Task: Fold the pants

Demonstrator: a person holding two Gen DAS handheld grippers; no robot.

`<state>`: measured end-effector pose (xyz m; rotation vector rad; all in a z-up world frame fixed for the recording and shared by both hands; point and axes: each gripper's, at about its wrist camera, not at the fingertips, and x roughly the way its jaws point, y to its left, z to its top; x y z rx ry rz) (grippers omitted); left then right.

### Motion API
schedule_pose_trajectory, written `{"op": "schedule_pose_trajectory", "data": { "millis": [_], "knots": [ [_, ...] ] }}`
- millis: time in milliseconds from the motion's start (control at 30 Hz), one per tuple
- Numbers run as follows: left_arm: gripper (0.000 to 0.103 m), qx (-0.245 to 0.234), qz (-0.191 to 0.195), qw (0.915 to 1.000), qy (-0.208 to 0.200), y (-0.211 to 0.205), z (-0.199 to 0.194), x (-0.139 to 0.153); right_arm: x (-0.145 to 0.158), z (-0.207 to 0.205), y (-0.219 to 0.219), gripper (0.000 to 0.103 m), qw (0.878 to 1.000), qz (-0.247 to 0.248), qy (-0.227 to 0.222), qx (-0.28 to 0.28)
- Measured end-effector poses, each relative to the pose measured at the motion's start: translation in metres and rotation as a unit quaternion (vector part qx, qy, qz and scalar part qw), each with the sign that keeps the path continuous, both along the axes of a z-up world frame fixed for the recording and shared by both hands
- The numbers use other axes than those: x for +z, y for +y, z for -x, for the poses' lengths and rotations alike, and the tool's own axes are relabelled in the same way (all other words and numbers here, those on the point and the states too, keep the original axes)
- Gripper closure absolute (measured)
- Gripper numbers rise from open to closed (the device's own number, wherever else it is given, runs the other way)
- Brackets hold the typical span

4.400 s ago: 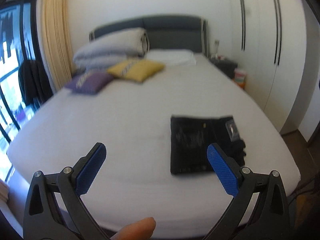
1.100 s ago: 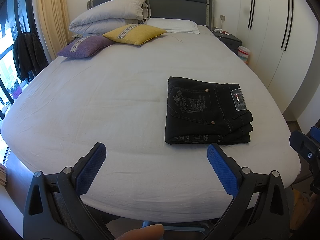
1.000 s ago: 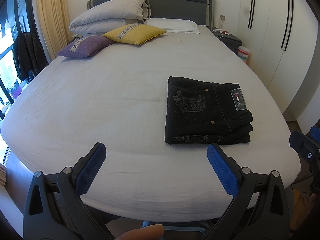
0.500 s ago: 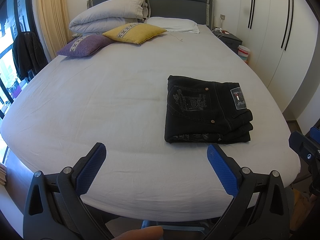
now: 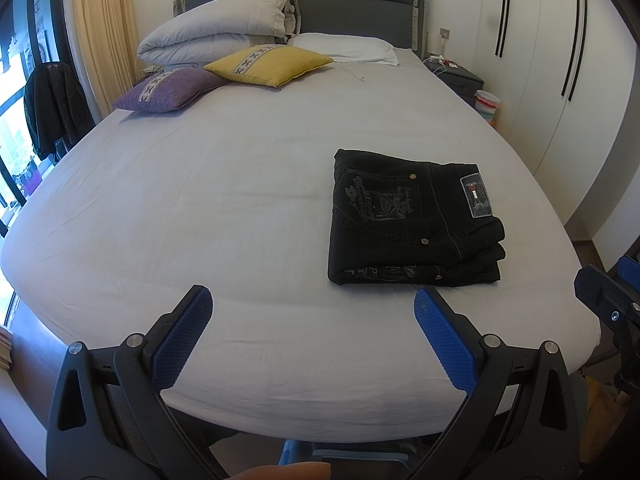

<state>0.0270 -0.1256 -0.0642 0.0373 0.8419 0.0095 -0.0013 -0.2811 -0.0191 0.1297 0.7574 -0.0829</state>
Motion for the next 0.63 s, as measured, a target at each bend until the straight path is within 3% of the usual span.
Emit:
{"op": "schedule_pose_trajectory", "data": {
  "millis": [633],
  "knots": [
    [0.000,-0.003,-0.001,1.0000,-0.007,-0.0004,0.0016,0.0021,-0.0048,0.0028,-0.0011,0.000,1.000,0.001,0.002,-0.001]
  ]
}}
